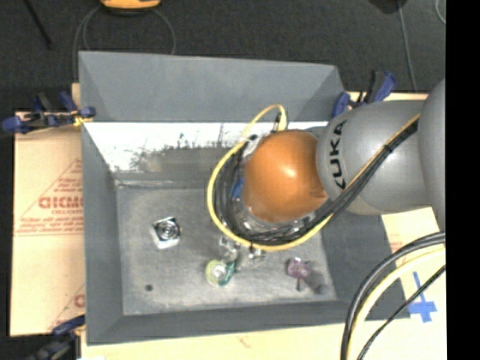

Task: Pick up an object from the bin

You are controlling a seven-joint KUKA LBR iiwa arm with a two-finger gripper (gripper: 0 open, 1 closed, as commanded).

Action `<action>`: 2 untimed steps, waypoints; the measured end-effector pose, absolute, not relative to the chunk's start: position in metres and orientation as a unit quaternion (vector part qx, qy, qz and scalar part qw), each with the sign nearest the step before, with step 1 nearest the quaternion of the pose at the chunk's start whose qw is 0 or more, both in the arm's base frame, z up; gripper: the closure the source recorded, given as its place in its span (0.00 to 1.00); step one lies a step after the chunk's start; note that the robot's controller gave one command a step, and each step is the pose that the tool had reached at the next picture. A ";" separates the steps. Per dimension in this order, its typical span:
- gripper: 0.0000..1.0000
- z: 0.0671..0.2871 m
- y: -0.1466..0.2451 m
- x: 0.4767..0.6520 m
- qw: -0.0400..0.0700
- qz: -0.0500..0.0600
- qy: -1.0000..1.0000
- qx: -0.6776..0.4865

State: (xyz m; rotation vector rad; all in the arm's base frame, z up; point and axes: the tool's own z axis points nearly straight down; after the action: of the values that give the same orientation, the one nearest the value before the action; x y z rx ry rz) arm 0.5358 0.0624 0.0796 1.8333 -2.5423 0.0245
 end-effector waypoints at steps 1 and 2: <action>1.00 0.144 0.062 0.538 -0.004 0.002 -0.812 0.583; 1.00 0.178 0.061 0.540 -0.003 0.001 -0.814 0.581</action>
Offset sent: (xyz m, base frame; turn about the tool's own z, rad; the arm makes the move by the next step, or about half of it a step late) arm -0.0001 0.0003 0.0597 -0.0001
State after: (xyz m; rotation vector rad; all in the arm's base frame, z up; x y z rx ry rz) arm 0.5395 0.0614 0.1776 1.8284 -2.5621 0.0042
